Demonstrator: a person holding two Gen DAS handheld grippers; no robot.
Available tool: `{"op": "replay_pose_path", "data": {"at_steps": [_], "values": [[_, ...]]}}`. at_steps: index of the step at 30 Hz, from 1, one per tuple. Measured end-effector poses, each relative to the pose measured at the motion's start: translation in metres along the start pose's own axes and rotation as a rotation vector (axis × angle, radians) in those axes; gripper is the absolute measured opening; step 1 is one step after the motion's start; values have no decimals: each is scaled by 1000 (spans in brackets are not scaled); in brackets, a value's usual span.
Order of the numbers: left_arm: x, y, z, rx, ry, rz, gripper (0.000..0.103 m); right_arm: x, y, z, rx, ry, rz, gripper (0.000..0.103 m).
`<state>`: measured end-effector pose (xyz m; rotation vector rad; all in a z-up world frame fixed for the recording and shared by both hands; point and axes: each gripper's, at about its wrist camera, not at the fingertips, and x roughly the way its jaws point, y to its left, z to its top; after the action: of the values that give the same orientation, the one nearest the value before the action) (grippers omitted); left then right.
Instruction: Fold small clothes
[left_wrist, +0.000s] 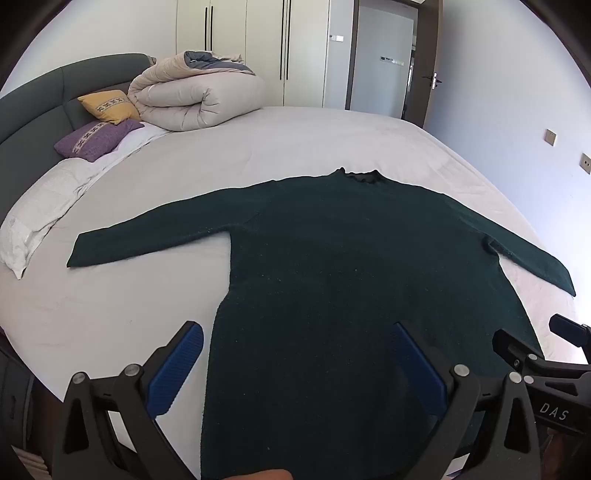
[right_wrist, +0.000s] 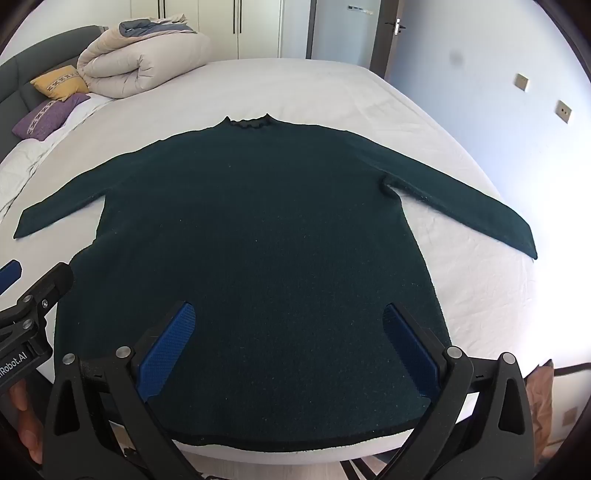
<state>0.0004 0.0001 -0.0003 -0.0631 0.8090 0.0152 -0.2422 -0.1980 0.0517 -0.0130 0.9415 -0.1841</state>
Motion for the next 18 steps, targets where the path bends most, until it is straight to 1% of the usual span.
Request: {"op": "replay_pose_path", "data": {"at_steps": [4, 6, 9, 12, 18], "values": [[2, 4, 2, -10, 5, -8, 103, 0, 0, 0, 2, 1, 3, 103], [4, 2, 5, -7, 14, 3, 103, 0, -1, 0, 2, 2, 3, 103], [3, 0, 0, -10, -4, 9, 103, 0, -2, 0, 4, 3, 3, 103], [2, 7, -5, -15, -7, 2, 103, 1, -4, 3, 6, 4, 5, 103], [3, 7, -6, -18, -5, 8, 103, -3, 0, -1, 0, 1, 3, 103]]}}
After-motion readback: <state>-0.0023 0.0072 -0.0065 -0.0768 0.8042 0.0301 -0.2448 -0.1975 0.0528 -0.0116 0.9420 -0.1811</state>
